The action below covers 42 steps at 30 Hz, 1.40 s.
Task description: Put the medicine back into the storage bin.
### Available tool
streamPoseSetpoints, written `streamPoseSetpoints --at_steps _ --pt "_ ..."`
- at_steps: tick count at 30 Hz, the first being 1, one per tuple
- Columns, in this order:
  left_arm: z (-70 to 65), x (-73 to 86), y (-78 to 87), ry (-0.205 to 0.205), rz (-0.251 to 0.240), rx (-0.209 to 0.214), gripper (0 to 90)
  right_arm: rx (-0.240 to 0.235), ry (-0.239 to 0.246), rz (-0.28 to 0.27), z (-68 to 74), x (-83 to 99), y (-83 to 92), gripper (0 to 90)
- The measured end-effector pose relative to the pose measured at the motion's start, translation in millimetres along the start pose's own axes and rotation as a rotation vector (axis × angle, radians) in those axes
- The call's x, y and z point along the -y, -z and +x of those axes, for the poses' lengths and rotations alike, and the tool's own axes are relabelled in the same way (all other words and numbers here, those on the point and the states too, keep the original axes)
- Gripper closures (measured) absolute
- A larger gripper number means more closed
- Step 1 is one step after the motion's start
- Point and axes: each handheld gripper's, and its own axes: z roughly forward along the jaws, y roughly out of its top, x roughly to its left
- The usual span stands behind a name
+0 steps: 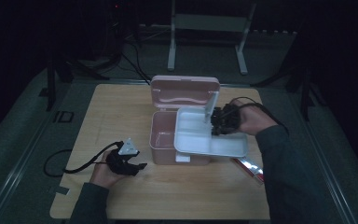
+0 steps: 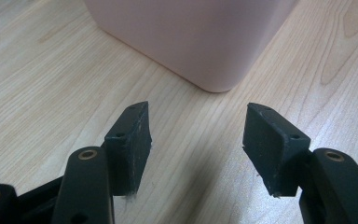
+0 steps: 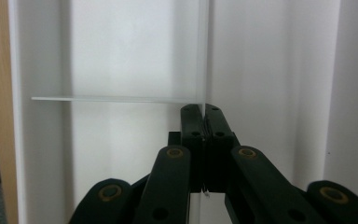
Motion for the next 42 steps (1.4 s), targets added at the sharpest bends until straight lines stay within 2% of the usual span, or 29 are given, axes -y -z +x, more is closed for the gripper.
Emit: streamPoseSetpoints --at_steps 8,13,14,15,19,23,26,28,32,34,37,40,42 --pt "-0.4 0.0 -1.6 0.001 0.005 0.002 41.0 0.010 -0.142 0.006 3.6 75.6 8.1 89.5" --pt "-0.4 0.2 -2.0 -0.004 0.009 0.001 41.1 0.021 -0.249 -0.009 -3.3 114.3 10.0 89.5" --pt "-0.2 0.2 -2.1 -0.003 0.008 0.001 41.1 0.030 -0.281 -0.015 -6.6 124.3 10.0 89.5" --pt "-0.3 0.2 -2.2 -0.001 0.007 0.003 41.0 0.043 -0.333 -0.028 -13.1 138.7 8.0 89.6" --pt "-0.6 0.1 -3.9 -0.002 0.013 0.005 41.1 0.081 -0.462 -0.033 -28.7 167.1 -5.4 89.5" --pt "-1.8 -0.1 -6.4 -0.001 0.012 0.009 41.0 0.093 -0.572 0.002 -42.6 180.0 -33.2 89.5" --pt "-1.7 0.0 -5.6 -0.005 0.014 0.008 41.0 0.098 -0.615 0.038 -50.0 183.2 -57.0 89.5" --pt "-1.1 0.2 -4.7 -0.005 0.014 0.006 41.0 0.111 -0.633 0.062 -54.7 185.5 -73.6 89.5" --pt "-0.6 1.0 -4.9 0.002 0.009 0.007 41.1 0.073 -0.647 0.083 -55.5 185.0 -101.5 88.5" --pt "-0.8 1.0 -5.1 0.000 0.009 0.008 41.0 0.061 -0.665 0.065 -55.6 185.3 -108.2 87.2" --pt "-0.8 0.8 -4.5 -0.001 0.007 0.008 41.0 0.089 -0.672 0.073 -54.8 184.8 -112.9 84.6" --pt "-1.0 0.6 -3.8 0.001 0.007 0.006 41.1 0.109 -0.678 0.065 -55.0 184.4 -110.2 81.5" --pt "-1.2 0.4 -3.6 0.000 0.007 0.007 41.0 0.121 -0.694 0.031 -54.6 184.6 -107.3 79.9"
